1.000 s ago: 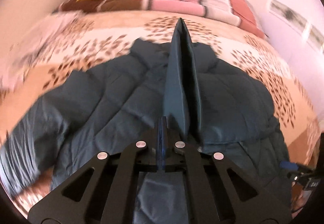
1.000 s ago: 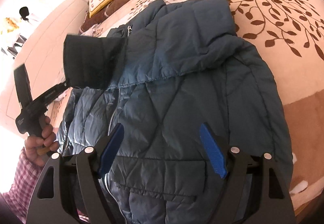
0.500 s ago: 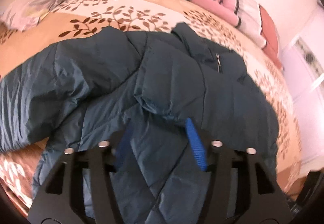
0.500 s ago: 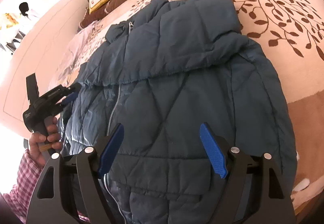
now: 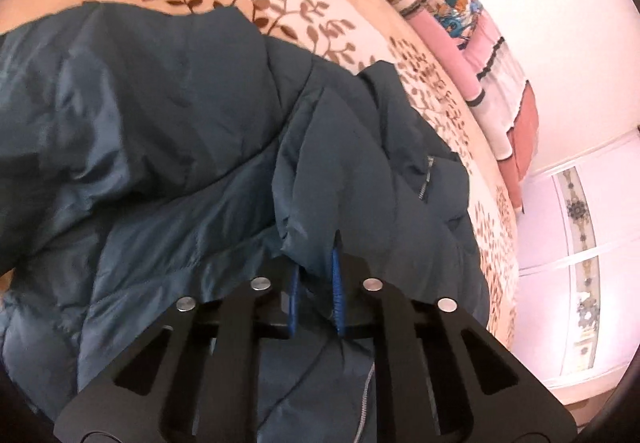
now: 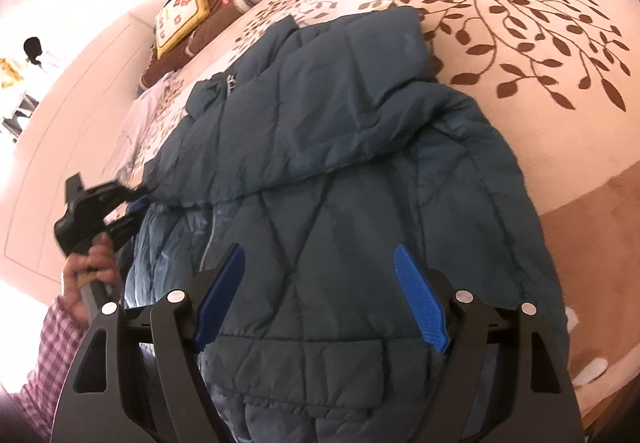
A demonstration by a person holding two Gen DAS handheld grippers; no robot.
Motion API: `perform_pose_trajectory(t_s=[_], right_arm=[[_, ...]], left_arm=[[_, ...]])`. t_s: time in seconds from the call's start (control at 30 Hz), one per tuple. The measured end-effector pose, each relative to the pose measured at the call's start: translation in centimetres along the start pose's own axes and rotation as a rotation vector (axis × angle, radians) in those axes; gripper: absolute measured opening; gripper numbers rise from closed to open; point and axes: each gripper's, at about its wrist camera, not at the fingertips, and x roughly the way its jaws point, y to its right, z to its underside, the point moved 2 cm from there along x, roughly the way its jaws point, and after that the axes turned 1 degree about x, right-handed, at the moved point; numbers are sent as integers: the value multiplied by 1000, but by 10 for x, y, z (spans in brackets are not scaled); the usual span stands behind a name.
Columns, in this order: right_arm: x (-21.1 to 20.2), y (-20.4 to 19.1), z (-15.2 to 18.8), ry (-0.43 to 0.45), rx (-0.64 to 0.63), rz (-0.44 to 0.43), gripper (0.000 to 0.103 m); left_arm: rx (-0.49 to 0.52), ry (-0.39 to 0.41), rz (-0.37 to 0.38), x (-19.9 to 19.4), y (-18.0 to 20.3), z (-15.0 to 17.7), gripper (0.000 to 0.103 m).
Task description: Fold large clothes
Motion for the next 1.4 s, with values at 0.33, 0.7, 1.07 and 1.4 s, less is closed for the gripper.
perform_pose_trajectory(t_s=[0.33, 0.7, 1.07, 1.4], right_arm=[[-5, 6, -4, 16, 38, -8, 76], [-14, -39, 36, -25, -43, -77, 76], [0, -89, 75, -126, -266, 40, 82], [-7, -121, 87, -101, -455, 0, 82]], left_arm=[[44, -51, -82, -17, -17, 21, 31], [91, 69, -131, -107, -44, 47, 63], [-264, 240, -143, -207, -194, 60, 66], [-496, 271, -136, -202, -284, 51, 66]])
